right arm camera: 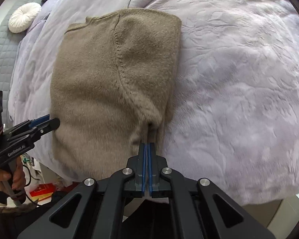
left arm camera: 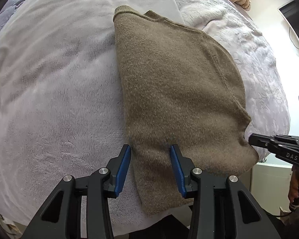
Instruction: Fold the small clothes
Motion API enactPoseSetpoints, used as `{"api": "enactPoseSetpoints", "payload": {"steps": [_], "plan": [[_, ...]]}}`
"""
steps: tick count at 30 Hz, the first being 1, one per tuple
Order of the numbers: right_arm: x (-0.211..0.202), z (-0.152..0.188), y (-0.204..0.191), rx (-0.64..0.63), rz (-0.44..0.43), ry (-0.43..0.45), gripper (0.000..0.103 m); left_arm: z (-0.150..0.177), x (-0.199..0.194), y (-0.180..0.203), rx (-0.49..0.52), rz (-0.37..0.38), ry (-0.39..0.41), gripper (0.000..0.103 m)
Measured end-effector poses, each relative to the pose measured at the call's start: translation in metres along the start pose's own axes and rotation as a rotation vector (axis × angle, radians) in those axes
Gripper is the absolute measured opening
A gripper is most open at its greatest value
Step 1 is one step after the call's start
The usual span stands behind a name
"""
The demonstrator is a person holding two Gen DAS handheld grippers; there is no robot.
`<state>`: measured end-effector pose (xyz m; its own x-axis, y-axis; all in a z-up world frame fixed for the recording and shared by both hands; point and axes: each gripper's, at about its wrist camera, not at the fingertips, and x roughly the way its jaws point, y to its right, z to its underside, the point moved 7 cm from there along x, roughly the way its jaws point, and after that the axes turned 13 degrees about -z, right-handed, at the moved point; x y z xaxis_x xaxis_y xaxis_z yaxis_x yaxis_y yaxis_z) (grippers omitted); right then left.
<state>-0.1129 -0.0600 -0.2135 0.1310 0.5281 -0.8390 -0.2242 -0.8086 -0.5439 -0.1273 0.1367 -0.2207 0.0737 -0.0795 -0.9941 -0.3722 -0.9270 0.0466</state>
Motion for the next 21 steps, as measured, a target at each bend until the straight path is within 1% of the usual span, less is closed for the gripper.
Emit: {"api": "enactPoseSetpoints", "payload": {"steps": [4,7,11,15,18,21], "plan": [[-0.010,0.004,-0.004,0.004,0.001,0.024,0.003,0.002,0.000,0.002,-0.005,-0.004,0.003,0.043],[-0.012,0.004,-0.011,-0.020,-0.008,0.030,0.003,0.004,-0.001,0.003,-0.006,-0.010,0.004,0.043],[0.000,0.009,-0.019,-0.049,0.004,-0.012,0.004,0.009,-0.001,0.002,-0.001,-0.018,0.004,0.043],[0.016,0.019,-0.012,-0.027,0.018,-0.066,0.004,0.013,-0.002,0.003,0.005,-0.025,0.003,0.043],[0.013,0.020,-0.010,-0.011,0.008,-0.061,0.004,0.016,-0.003,0.003,0.012,-0.031,0.008,0.043],[0.010,0.020,-0.011,-0.019,0.022,-0.060,0.004,0.017,-0.003,0.003,0.015,-0.032,0.007,0.043]]}}
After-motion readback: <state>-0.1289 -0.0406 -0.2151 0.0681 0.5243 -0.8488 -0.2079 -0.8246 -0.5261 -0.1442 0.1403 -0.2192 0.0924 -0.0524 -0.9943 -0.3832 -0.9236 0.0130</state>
